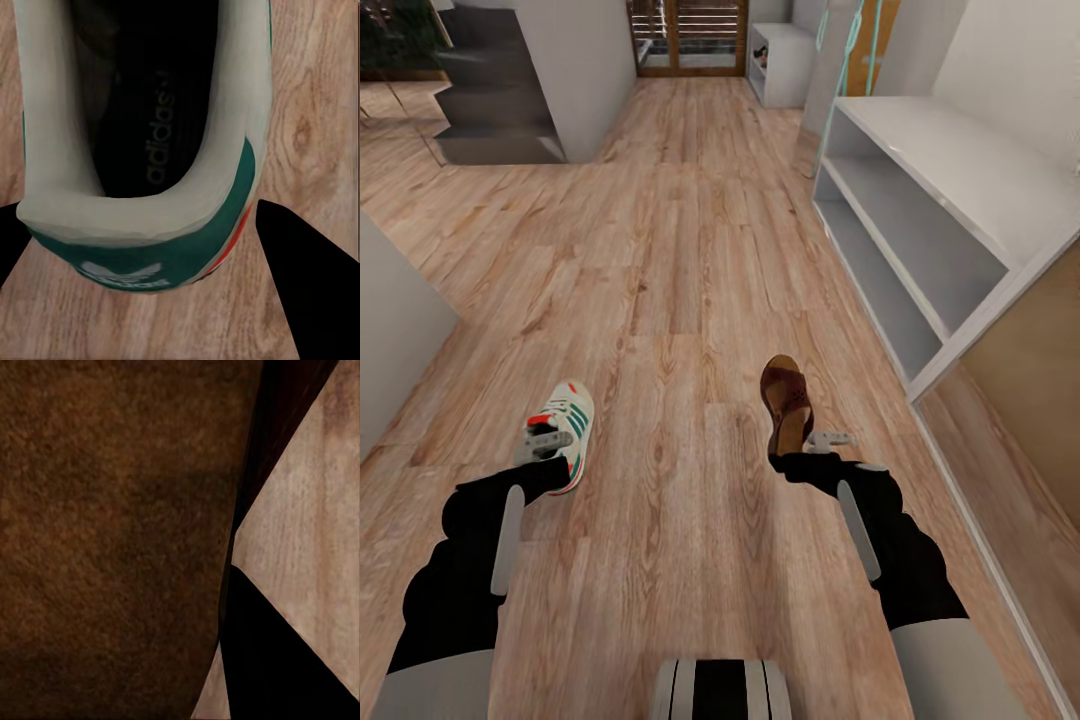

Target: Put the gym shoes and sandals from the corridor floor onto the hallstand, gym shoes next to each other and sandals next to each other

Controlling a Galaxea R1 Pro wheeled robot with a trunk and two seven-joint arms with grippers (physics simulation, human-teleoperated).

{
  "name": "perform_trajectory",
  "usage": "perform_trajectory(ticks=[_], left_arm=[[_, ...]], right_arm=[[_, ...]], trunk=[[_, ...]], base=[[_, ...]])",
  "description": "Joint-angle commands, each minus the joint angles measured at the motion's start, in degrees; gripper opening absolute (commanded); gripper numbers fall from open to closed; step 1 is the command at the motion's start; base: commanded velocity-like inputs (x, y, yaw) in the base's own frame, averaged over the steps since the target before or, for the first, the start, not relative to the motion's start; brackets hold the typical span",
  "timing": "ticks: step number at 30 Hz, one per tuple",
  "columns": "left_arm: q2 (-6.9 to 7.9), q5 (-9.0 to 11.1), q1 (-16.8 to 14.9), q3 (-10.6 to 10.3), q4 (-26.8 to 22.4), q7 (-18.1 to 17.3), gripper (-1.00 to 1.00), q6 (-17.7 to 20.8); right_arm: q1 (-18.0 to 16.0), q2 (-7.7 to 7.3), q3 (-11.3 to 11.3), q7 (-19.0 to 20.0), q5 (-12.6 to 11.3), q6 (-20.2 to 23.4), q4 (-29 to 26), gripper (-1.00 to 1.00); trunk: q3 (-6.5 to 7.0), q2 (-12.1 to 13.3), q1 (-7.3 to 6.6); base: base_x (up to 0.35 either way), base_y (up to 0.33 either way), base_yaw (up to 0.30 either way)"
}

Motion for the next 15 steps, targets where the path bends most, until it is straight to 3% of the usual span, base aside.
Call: perform_trajectory(ticks=[1,15], left_arm=[[0.0,0.0,0.0,0.0,0.0,0.0,-1.0,0.0],[0.0,-0.1,1.6,0.0,0.0,0.0,-1.0,-0.1]], right_arm=[[0.0,-0.01,0.0,-0.2,-0.4,0.0,0.1,-1.0],[0.0,-0.1,0.0,-0.2,-1.4,-0.1,0.4,-1.0]], trunk=[[0.23,0.0,-0.02],[3.33,0.2,-0.38]], base=[[0.0,0.0,0.0],[0.0,0.0,0.0]])
